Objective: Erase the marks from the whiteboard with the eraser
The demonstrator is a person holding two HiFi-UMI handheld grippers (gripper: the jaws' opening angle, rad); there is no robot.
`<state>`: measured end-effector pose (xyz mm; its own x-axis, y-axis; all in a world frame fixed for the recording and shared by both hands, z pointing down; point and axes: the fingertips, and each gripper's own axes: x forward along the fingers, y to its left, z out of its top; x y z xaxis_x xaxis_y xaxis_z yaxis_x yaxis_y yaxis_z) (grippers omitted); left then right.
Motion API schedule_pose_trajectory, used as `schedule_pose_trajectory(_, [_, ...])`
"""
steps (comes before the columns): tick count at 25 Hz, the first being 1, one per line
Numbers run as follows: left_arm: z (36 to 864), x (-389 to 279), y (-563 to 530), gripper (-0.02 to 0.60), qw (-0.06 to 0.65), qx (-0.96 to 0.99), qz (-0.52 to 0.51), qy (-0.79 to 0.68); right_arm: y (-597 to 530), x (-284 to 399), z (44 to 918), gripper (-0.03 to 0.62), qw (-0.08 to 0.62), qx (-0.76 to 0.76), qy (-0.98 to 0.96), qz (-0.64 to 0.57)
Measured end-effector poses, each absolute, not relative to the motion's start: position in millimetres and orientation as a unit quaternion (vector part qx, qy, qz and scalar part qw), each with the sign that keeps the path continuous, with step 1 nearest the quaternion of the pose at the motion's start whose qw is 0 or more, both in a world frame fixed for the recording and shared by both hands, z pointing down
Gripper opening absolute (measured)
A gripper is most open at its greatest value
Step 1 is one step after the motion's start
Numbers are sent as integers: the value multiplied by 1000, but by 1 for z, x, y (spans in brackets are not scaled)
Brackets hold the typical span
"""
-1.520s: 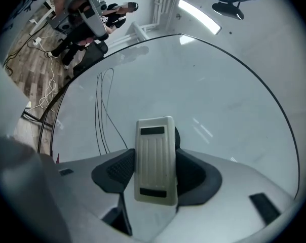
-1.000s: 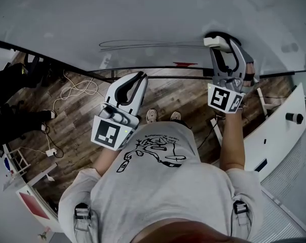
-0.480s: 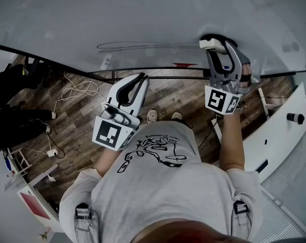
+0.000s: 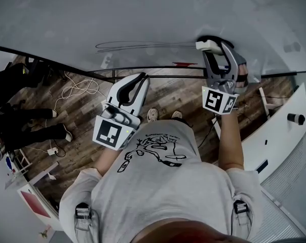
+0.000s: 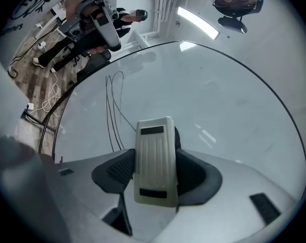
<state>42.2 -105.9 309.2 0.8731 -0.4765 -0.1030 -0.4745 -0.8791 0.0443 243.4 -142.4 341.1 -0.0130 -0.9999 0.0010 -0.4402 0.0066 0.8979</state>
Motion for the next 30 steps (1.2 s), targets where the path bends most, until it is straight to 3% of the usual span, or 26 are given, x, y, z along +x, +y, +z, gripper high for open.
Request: schedule_pose_trajectory(30, [316,42,-110,43,12,965,-39,-259,-148,232,382,256,364,585,-625,-368])
